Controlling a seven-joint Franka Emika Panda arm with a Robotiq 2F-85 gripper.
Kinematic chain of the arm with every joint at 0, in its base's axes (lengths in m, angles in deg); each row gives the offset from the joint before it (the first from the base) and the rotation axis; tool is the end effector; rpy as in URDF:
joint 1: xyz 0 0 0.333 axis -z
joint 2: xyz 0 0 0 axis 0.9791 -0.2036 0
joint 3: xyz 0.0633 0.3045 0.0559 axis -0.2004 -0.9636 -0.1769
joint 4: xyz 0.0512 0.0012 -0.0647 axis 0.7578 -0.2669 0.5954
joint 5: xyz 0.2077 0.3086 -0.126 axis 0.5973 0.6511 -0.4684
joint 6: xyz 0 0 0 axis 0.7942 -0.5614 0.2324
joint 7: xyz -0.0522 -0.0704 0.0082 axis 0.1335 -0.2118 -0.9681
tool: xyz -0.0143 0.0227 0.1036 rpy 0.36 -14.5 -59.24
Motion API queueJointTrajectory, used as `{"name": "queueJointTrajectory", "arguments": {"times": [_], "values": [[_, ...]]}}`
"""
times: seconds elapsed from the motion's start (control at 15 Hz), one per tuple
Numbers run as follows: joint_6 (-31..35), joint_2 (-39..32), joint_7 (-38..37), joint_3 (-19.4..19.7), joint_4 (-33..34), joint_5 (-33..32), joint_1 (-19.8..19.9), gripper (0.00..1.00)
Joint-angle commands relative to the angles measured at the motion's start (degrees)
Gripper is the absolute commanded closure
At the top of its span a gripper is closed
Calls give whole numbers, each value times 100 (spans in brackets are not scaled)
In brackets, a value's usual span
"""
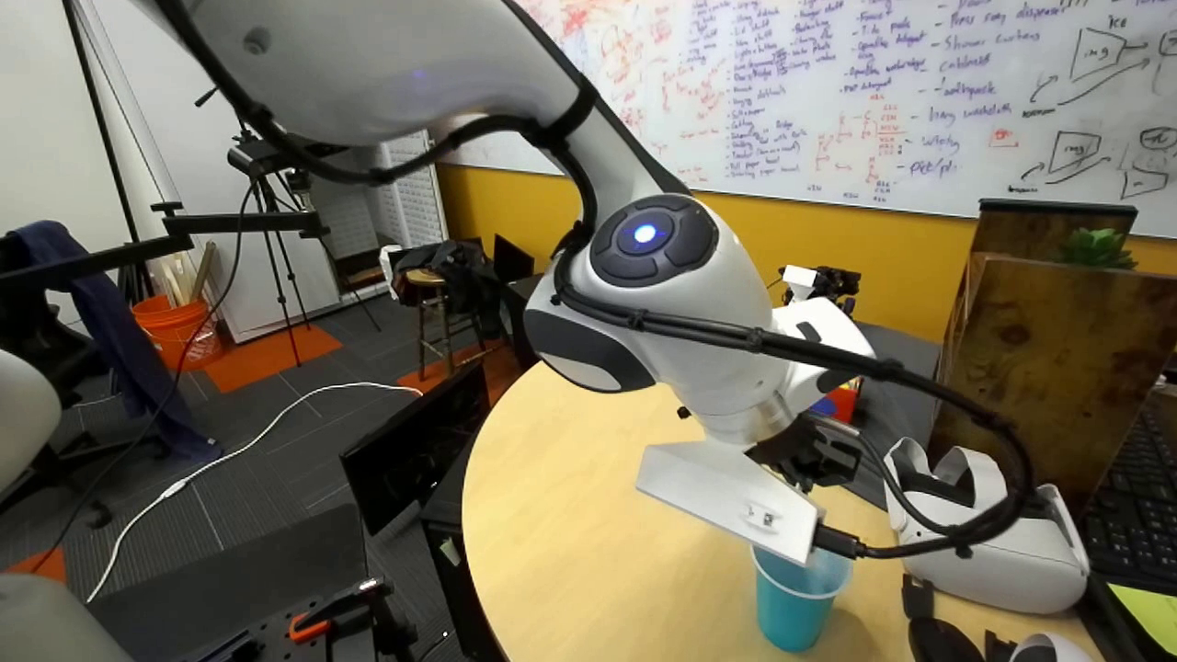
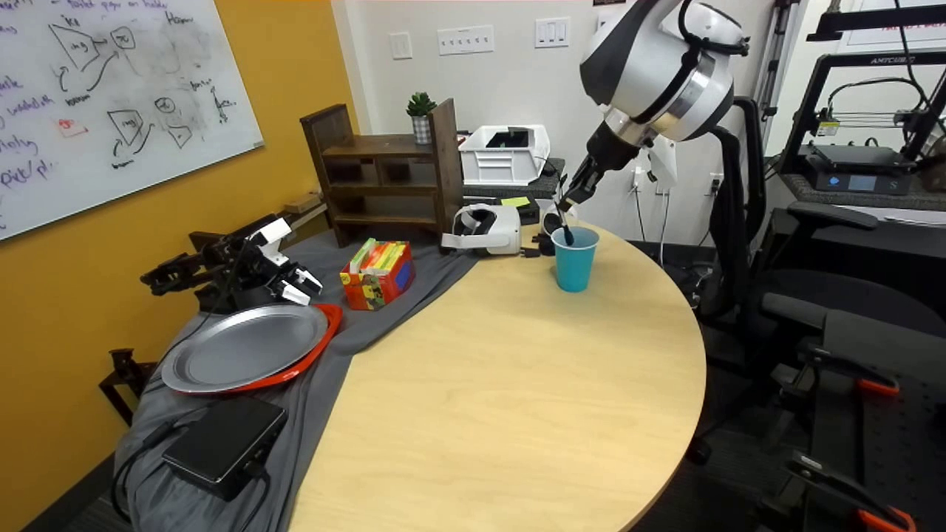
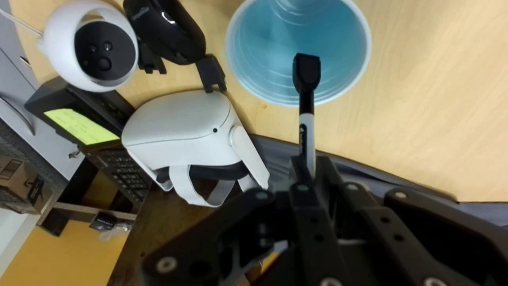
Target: Take the marker from the cup and put it on the table
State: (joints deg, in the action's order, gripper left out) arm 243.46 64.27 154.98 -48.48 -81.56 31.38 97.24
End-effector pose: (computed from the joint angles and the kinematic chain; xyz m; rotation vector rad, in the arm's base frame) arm 0.5336 -0.1438 0.2769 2.8690 0.5476 0.8696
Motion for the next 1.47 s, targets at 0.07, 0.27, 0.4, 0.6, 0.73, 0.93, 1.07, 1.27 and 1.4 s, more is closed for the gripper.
{"name": "queueJointTrajectory", "arguments": {"times": [0.07, 0.27, 0.4, 0.6, 0.73, 0.93, 1.07, 1.27, 1.4], "values": [[249, 601, 796, -449, -222, 818, 217, 97], [177, 838, 1242, -572, -181, 1367, 201, 97], [94, 895, 1409, -599, -142, 1626, 152, 97], [-36, 876, 1407, -631, -136, 1727, 112, 97], [-134, 802, 1310, -645, -147, 1637, 98, 97], [-311, 689, 1128, -626, -211, 1435, 54, 97], [-472, 581, 970, -601, -246, 1231, 21, 97], [-577, 382, 706, -571, -294, 802, -55, 97], [-553, 268, 440, -551, -350, 449, -154, 97]]}}
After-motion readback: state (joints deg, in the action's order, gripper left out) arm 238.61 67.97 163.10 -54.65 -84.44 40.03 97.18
